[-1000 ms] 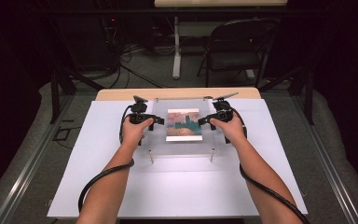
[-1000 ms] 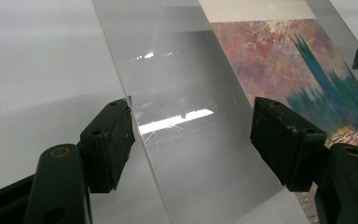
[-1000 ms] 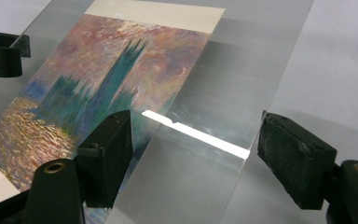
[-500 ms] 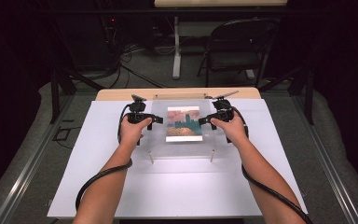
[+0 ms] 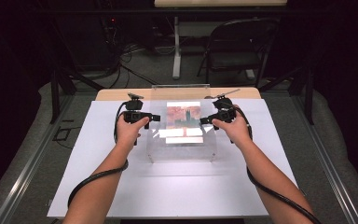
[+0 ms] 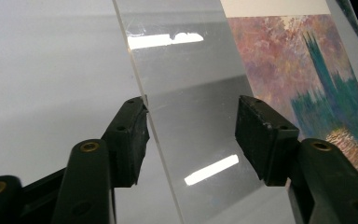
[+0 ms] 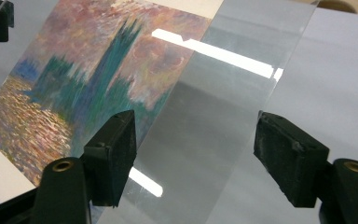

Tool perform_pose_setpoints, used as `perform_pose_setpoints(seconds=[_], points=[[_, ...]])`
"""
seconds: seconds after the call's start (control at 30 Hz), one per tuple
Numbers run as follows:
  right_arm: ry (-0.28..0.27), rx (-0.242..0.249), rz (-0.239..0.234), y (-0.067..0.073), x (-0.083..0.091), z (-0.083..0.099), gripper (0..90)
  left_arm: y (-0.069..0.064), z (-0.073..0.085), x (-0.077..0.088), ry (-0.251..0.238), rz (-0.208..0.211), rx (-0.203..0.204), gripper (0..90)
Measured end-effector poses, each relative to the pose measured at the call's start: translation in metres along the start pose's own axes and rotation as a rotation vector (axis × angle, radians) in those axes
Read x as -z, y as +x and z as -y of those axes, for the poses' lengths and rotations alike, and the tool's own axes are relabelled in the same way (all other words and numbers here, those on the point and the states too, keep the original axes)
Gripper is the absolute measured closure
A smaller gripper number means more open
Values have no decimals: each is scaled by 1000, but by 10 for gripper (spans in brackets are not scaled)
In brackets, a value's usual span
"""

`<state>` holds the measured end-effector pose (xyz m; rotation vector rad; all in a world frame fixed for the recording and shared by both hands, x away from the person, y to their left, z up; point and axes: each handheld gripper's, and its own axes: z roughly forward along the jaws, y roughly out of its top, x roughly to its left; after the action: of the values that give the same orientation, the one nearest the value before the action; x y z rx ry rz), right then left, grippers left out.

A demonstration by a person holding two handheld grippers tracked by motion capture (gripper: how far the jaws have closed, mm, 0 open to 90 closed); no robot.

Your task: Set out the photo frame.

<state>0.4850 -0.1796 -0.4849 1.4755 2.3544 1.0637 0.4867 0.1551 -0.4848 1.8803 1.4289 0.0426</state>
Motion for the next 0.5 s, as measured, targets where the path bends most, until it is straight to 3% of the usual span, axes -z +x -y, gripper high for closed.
perform_pose_setpoints(seconds=[0.3,0.5], points=[[-22,66,30,11,19,3,333,-8,3,14,-24,-6,-30,493],[-16,86,47,16,26,3,345,-14,2,21,-14,-21,-60,497]])
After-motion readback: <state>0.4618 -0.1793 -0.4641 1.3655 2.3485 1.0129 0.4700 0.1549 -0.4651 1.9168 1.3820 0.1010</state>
